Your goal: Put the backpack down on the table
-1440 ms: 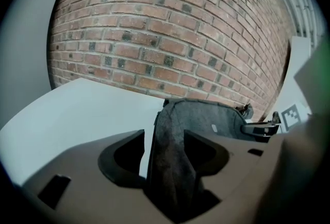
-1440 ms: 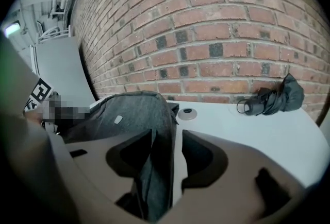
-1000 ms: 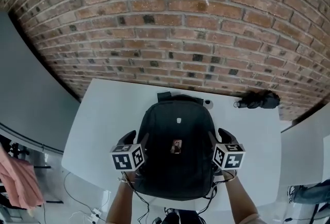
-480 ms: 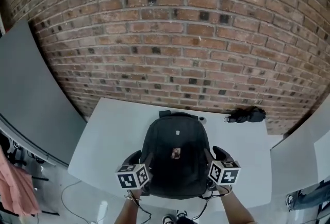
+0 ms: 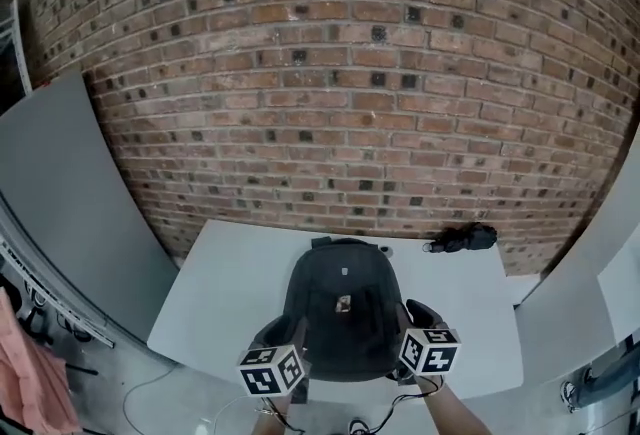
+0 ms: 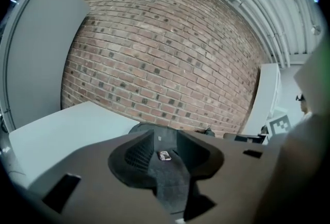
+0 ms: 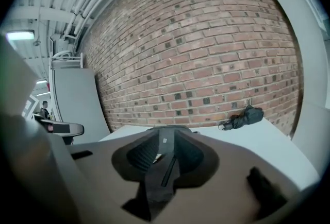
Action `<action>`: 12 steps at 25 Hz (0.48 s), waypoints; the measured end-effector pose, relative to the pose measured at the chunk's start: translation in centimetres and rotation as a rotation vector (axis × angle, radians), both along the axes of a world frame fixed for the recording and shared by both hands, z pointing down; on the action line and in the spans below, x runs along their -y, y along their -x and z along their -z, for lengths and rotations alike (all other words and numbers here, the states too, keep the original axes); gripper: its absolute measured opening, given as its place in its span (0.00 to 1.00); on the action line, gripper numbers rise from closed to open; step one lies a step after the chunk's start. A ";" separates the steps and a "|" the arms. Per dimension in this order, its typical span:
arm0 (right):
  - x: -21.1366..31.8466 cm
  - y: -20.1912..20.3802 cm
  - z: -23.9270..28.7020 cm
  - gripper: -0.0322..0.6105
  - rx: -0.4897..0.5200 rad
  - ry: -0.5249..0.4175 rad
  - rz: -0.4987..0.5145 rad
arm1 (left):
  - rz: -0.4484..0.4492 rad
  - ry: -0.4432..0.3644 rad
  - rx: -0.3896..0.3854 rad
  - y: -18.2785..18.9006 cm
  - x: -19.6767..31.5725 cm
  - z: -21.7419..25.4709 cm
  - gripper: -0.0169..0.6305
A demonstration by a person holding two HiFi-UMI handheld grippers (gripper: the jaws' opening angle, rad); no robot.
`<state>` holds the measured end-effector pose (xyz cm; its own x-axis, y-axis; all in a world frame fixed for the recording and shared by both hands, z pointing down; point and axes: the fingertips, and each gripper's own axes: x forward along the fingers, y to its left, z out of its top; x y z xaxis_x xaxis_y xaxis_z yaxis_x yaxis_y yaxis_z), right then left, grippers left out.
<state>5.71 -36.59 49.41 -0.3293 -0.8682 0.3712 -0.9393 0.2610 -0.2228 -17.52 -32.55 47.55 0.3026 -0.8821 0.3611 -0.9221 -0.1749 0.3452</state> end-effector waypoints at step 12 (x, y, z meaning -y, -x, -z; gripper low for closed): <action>-7.5 1.0 3.5 0.13 -0.050 -0.101 -0.043 | -0.014 -0.041 0.051 -0.5 -5.7 2.1 0.05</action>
<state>4.72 -29.12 45.87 -0.2742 -0.9149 0.2963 -0.9594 0.2391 -0.1497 -17.02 -26.85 45.47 0.2969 -0.8924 0.3397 -0.9356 -0.2007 0.2905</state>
